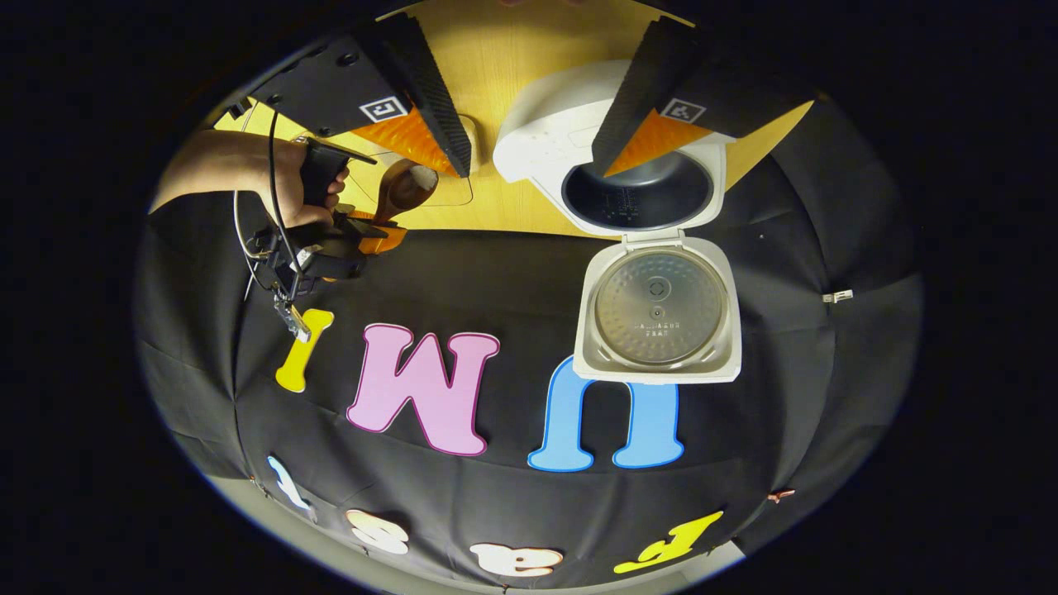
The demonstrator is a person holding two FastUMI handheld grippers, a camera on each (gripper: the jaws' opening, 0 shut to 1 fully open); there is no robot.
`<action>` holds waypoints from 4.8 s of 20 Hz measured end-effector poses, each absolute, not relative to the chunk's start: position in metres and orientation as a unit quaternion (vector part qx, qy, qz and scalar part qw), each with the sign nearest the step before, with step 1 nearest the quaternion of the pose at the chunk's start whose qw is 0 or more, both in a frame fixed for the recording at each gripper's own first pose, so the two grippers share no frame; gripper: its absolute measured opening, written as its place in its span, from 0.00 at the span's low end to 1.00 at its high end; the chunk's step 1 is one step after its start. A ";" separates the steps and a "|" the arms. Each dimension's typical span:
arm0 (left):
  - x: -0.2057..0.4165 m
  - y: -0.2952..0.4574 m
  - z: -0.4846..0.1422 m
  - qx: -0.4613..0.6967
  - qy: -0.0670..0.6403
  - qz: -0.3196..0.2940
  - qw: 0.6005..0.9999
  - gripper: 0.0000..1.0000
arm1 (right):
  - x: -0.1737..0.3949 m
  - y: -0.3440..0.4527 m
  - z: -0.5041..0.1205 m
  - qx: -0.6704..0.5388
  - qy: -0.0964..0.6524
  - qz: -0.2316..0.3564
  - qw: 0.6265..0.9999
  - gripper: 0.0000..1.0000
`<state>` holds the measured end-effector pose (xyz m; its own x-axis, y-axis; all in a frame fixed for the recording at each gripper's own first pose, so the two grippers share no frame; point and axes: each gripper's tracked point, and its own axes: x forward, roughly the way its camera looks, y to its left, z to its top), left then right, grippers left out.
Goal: Close the left gripper, press the button to open the rice cooker; take a wooden spoon from the chopstick holder with the right hand, scoop a spoonful of rice and pour it into the rice cooker, then put the wooden spoon back into the chopstick holder.
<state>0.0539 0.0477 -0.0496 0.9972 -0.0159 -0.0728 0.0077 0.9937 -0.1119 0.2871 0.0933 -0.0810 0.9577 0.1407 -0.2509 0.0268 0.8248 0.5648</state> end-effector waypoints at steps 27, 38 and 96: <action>0.009 0.152 -0.029 -0.078 -0.008 0.061 0.995 0.95 | 0.255 0.299 0.055 0.276 0.119 0.178 0.937 0.18; -0.005 0.203 -0.049 -0.099 0.007 0.120 0.988 0.95 | 0.258 0.396 0.018 0.218 0.141 0.231 0.938 0.18; 0.050 -0.032 0.004 -0.093 0.014 0.042 0.995 0.95 | 0.251 -0.016 0.050 0.107 0.053 0.161 0.980 0.18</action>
